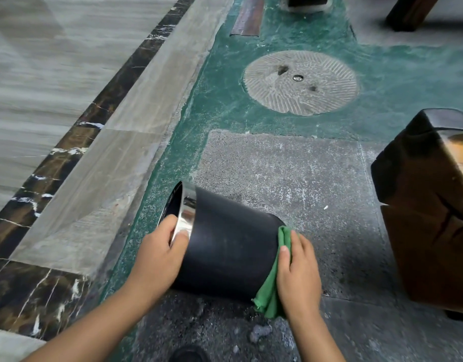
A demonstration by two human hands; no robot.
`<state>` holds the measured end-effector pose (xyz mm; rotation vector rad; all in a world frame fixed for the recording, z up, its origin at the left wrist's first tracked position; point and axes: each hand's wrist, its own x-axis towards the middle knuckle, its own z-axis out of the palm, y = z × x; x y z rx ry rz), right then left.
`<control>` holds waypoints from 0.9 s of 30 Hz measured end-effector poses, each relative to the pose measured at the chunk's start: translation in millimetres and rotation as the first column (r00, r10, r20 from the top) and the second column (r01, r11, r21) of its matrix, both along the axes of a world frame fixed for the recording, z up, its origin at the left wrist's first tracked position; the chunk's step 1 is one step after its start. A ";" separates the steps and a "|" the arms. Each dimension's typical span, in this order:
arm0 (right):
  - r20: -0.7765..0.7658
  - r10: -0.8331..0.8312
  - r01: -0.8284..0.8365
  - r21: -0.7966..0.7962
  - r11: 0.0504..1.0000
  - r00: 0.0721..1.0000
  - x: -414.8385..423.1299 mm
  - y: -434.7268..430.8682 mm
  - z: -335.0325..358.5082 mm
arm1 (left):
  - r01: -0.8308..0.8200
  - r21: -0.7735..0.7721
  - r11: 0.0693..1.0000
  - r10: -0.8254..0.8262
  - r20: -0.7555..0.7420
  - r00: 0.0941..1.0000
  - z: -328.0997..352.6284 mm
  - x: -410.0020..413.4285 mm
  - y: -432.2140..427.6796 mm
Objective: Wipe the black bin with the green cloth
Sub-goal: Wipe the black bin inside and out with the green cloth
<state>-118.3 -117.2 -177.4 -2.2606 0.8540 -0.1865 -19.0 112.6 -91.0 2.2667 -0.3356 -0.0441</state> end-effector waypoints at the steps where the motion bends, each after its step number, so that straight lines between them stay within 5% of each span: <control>1: 0.000 0.013 -0.013 -0.021 1.000 1.000 -3.8 9.7 0.6 | -0.059 0.005 0.998 0.059 -0.014 0.998 -0.1 2.6 1.1; 8: -0.061 0.119 -0.125 -0.117 0.985 0.991 25.7 10.8 7.7 | -0.121 0.049 0.991 0.123 -0.033 0.992 0.6 4.3 10.4; 15: 0.108 0.265 -0.275 0.100 0.956 0.958 63.4 35.1 33.0 | 0.038 0.118 0.992 -0.036 -0.018 0.999 7.3 1.7 0.4; 20: 0.332 0.217 -0.293 0.197 0.936 0.918 74.7 59.5 66.8 | 0.118 0.137 0.984 -0.121 0.010 0.993 17.8 -0.4 -25.9; 27: 0.402 -0.047 -0.146 0.436 0.888 0.914 75.9 32.8 79.7 | 0.308 0.120 0.944 -0.305 -0.045 0.951 25.2 -2.4 -63.3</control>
